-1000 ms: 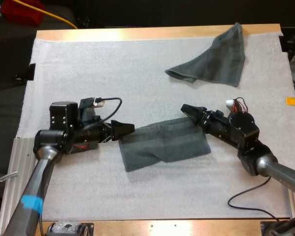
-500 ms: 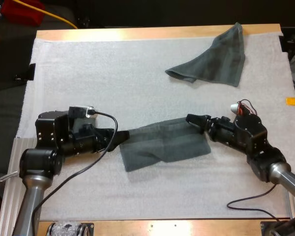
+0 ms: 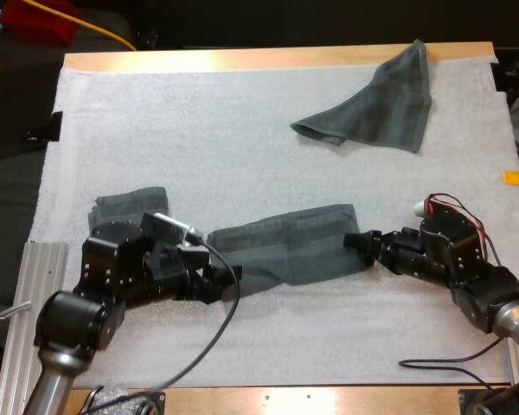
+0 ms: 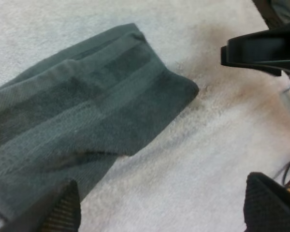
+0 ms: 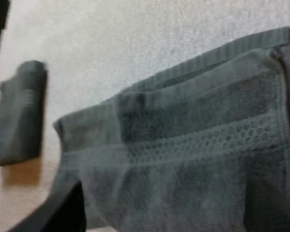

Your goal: Pick towel from pile, fold and stack

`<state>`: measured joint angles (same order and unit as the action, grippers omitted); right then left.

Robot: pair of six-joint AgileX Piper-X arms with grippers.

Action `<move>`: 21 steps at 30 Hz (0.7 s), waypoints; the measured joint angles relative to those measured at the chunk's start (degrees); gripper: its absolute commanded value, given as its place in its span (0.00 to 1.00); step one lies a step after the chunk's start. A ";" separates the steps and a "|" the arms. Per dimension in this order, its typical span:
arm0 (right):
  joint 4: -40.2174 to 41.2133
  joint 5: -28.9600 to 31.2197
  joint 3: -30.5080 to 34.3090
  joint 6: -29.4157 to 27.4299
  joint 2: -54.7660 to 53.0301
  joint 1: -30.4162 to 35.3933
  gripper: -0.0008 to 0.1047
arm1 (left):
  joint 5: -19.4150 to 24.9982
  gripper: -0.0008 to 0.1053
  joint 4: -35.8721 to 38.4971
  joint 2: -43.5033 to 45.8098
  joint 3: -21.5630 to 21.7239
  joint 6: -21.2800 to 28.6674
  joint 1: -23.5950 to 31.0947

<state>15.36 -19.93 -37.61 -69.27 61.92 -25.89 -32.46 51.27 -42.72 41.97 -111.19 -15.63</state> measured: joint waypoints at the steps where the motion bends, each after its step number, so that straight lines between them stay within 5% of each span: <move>1: 1.95 0.21 -0.63 -1.17 -0.49 0.00 0.63 | 1.02 0.65 0.81 0.97 0.00 0.00 -0.59; 12: 16.97 5.89 -7.95 -8.05 -3.62 0.00 0.65 | 3.59 0.65 4.90 9.44 0.00 -1.39 -1.68; 21: 20.59 9.14 -9.79 -10.49 -3.62 2.90 0.75 | 1.19 0.65 5.68 9.97 0.00 -1.55 -1.68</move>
<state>35.95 -10.78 -47.40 -79.76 58.30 -22.99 -31.27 56.95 -32.75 41.97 -112.74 -17.31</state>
